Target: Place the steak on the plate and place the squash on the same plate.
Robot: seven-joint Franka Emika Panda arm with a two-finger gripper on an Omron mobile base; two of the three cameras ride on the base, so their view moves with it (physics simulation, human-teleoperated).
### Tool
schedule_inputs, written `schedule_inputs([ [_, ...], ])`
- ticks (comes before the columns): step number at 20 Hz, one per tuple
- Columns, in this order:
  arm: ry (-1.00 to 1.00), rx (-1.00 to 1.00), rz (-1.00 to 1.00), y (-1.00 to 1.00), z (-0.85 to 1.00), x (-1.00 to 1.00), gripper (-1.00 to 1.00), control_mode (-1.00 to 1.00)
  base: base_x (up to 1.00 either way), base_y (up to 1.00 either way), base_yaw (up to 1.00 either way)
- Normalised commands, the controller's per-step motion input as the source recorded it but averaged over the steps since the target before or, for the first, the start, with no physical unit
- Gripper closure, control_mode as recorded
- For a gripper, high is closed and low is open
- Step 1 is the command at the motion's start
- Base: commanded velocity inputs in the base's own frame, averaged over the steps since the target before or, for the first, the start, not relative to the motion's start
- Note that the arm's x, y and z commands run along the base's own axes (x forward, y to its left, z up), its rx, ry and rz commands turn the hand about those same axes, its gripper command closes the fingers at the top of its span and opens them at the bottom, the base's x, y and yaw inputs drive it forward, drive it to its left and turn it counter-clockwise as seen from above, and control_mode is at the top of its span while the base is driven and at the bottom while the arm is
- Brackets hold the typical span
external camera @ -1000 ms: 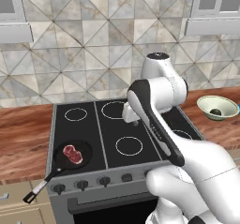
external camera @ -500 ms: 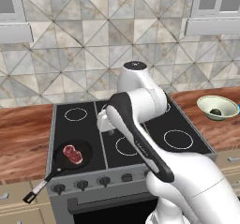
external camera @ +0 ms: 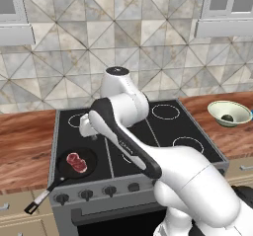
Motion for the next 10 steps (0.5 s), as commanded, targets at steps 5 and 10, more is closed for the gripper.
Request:
schedule_inputs([
  [5, 0.11, -0.03, 0.0, 0.05, -0.78, 0.19, -1.0, -1.0, 0.0, 0.0, 0.0],
  [10, 0.01, 0.0, 0.0, 0.18, -0.95, 0.05, -1.0, -1.0, 0.0, 0.0, 0.0],
])
